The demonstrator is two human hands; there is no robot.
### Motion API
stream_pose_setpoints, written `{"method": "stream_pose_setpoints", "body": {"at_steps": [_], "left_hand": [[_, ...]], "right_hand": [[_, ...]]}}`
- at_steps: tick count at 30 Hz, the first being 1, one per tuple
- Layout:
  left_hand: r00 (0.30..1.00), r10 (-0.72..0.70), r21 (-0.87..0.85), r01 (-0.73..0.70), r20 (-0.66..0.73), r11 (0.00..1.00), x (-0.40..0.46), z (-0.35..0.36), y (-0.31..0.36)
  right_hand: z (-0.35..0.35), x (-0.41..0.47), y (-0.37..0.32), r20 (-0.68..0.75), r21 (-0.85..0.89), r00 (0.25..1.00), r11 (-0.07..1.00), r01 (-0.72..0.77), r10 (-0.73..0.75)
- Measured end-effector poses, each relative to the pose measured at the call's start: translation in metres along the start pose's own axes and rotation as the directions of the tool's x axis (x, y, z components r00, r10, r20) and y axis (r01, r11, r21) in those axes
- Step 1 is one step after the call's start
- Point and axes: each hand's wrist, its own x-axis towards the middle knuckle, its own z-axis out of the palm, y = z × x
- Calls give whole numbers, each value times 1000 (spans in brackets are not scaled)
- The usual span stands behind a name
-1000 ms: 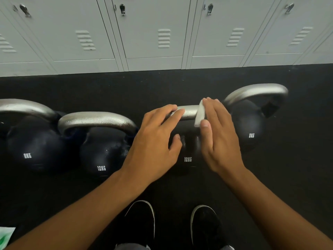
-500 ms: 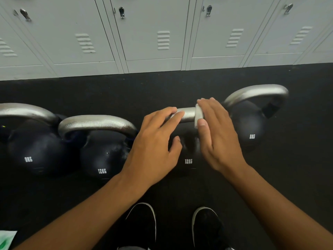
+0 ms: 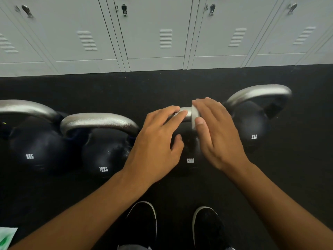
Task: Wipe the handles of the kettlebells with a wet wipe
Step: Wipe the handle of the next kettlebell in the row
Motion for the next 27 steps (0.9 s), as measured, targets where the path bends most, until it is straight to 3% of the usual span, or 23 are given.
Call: {"method": "stream_pose_setpoints", "body": {"at_steps": [6, 11, 18, 24, 27], "left_hand": [[1000, 15, 12, -15, 7, 1000, 0, -2, -2], [1000, 4, 12, -4, 19, 1000, 0, -1, -1], [1000, 20, 14, -20, 25, 1000, 1, -2, -2], [1000, 10, -13, -10, 15, 1000, 2, -3, -2], [999, 46, 28, -46, 12, 999, 2, -6, 5]], "right_hand": [[1, -20, 4, 72, -36, 992, 993, 111, -108], [-5, -9, 4, -11, 44, 1000, 999, 17, -16], [1, 0, -5, 95, -3, 994, 998, 55, -55], [-6, -9, -2, 61, 213, 997, 977, 23, -37], [-7, -11, -5, -43, 457, 989, 883, -104, 139]]}}
